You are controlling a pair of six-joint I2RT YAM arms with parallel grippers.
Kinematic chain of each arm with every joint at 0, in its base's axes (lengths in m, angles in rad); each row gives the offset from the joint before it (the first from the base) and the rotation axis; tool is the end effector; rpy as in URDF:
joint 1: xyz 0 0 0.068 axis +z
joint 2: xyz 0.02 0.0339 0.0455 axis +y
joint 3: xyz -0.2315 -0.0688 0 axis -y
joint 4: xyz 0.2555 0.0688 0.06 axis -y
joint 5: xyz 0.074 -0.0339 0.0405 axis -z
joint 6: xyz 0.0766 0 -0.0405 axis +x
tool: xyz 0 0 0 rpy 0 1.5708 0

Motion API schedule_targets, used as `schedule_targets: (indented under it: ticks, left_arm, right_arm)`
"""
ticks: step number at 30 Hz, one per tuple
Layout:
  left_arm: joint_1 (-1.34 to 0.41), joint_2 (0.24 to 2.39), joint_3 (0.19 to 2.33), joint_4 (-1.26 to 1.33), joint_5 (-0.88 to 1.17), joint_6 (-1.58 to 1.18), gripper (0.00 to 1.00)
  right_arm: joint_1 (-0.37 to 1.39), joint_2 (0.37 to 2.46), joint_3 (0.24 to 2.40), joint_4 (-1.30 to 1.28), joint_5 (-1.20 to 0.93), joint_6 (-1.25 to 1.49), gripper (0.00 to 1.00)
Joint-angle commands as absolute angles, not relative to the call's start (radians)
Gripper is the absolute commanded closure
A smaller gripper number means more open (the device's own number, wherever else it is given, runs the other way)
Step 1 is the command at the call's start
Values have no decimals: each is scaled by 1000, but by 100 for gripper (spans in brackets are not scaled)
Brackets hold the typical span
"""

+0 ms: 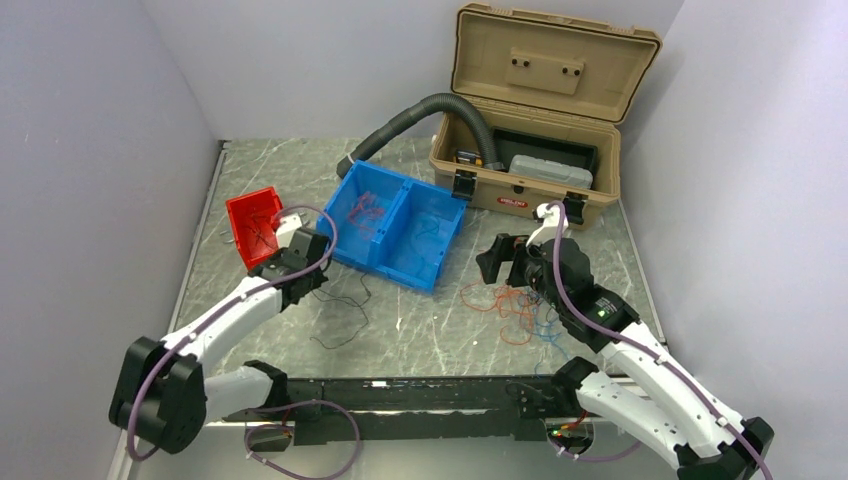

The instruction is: Untangle the cables

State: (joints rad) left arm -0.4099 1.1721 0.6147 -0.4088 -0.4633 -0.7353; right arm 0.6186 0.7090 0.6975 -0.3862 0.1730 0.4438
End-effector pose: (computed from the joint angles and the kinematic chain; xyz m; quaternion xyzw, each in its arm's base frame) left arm 0.2518 -0.0721 0.1253 -0.2180 0.9058 0.0272 0.3623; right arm 0.2017 0.1274 0.2634 -0.0248 0.8308 0.2173 0.5119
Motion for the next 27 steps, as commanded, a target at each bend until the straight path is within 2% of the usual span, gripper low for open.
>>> schedule_targets:
  ticks: [1, 9, 12, 17, 22, 25, 27]
  left_arm:
    - [-400, 1084, 767, -621, -431, -583, 100]
    - [-362, 1000, 1052, -817, -440, -249, 100]
    - [-327, 1014, 1148, -880, -274, -122, 100]
    - [-313, 1051, 1275, -1011, 24, -89, 100]
    - [-314, 1013, 1278, -1039, 451, -54, 100]
    - [-316, 984, 1252, -1028, 585, -52, 100]
    - [-317, 980, 1242, -1020, 629, -60, 100]
  right_arm:
    - [619, 721, 717, -324, 153, 421, 2]
    - [620, 759, 734, -288, 105, 390, 2]
    - [620, 777, 730, -255, 26, 368, 2]
    - [620, 852, 755, -103, -263, 312, 2]
    - [620, 902, 774, 97, -473, 284, 1]
    - [639, 919, 769, 200, -641, 237, 0]
    - [729, 917, 770, 198, -595, 124, 0]
